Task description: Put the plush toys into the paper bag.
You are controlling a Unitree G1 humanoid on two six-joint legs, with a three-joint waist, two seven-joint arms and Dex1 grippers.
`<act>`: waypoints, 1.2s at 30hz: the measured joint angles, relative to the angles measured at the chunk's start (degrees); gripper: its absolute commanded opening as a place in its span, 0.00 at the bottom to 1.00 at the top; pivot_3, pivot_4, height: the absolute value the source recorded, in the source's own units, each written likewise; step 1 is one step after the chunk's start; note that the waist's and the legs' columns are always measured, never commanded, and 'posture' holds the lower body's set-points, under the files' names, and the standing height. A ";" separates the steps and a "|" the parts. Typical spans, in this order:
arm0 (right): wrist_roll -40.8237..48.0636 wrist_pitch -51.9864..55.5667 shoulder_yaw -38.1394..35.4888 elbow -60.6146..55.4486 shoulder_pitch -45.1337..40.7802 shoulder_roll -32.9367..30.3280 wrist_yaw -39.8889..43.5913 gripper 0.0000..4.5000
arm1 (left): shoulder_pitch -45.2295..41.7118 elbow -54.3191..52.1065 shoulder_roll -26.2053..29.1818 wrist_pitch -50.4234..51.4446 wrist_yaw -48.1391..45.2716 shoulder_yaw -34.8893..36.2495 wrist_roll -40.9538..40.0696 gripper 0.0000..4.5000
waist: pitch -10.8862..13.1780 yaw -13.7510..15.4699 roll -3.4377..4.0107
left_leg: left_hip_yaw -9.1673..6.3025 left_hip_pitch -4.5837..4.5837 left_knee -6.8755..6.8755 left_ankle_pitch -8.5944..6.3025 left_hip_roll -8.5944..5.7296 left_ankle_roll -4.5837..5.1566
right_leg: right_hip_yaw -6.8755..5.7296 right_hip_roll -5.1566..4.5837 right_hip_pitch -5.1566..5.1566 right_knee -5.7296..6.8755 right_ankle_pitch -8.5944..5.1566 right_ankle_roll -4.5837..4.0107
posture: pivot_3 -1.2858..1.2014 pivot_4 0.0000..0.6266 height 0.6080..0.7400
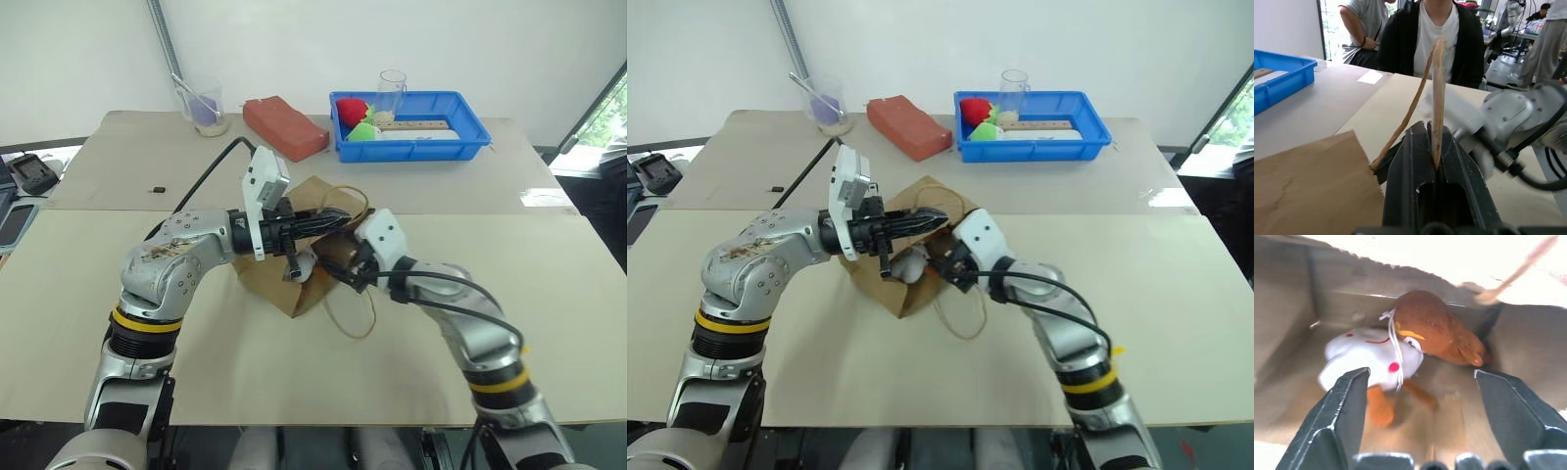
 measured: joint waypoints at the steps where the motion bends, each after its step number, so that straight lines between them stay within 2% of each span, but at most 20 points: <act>1: 1.84 1.33 -1.21 -2.14 1.30 -2.37 1.97 0.86 | -0.03 0.15 -0.02 -0.06 0.01 -0.01 0.01 0.00 | 0.00 0.07 0.00 | -0.01 0.00 0.00 0.00 0.00 0.00 | -0.02 0.00 0.02 0.00 0.00 0.00 | 0.52 0.24 1.00; 4: 7.59 4.54 -5.22 -6.90 6.54 -8.62 7.48 0.86 | 0.03 0.78 0.06 -0.20 0.16 0.14 0.20 0.00 | 0.00 0.16 -0.01 | -0.03 -0.01 0.00 -0.01 0.00 0.01 | -0.05 0.01 0.05 -0.04 -0.02 0.02 | 0.52 0.24 1.00; 8: 9.07 4.54 -7.89 -7.06 13.33 -12.51 8.79 0.86 | 0.05 0.85 -0.04 -0.41 0.23 0.08 0.23 0.00 | 0.00 -0.11 -0.01 | 0.01 0.05 0.01 -0.01 0.01 0.01 | -0.01 0.03 0.08 -0.02 -0.02 0.03 | 0.52 0.24 1.00; 17: 3.20 -0.58 -0.58 1.22 14.50 -6.93 3.12 0.86 | 0.05 0.91 -0.06 -0.44 0.26 0.07 0.29 0.00 | 0.00 -0.15 -0.01 | 0.04 0.06 0.02 0.00 0.02 0.01 | 0.04 0.05 0.08 -0.01 -0.01 0.02 | 0.52 0.24 1.00; 18: 2.98 -0.62 -0.39 1.49 14.28 -6.63 2.93 0.74 | 0.05 0.92 -0.05 -0.44 0.23 0.07 0.29 0.00 | 0.00 -0.12 -0.01 | 0.04 0.06 0.03 0.00 0.00 0.01 | 0.04 0.03 0.08 -0.02 -0.01 0.02 | 0.52 0.24 1.00; 28: 2.68 -0.86 0.83 1.40 14.04 -6.22 2.75 0.01 | 0.06 0.91 0.97 -0.46 0.22 0.12 0.29 0.00 | 0.00 -0.12 -0.01 | 0.02 0.08 0.02 0.00 0.02 0.01 | 0.03 0.05 0.09 0.00 -0.02 0.02 | 0.52 0.24 1.00; 32: 8.49 5.27 -4.10 0.98 12.56 -5.14 2.56 0.01 | -0.12 2.32 1.33 -1.66 -0.12 0.67 0.34 0.00 | 0.00 -0.02 -0.01 | 0.02 0.05 0.02 0.00 0.01 0.01 | 0.03 0.04 0.07 0.00 -0.01 0.02 | 0.52 0.24 1.00; 36: 21.30 16.90 -18.03 0.44 6.39 -3.78 1.16 0.01 | -3.20 6.34 1.25 -2.04 -0.32 1.67 0.32 0.00 | 0.00 0.17 -0.01 | -0.01 0.03 0.03 0.00 0.00 0.01 | 0.02 0.04 0.07 0.00 -0.01 0.02 | 0.52 0.24 1.00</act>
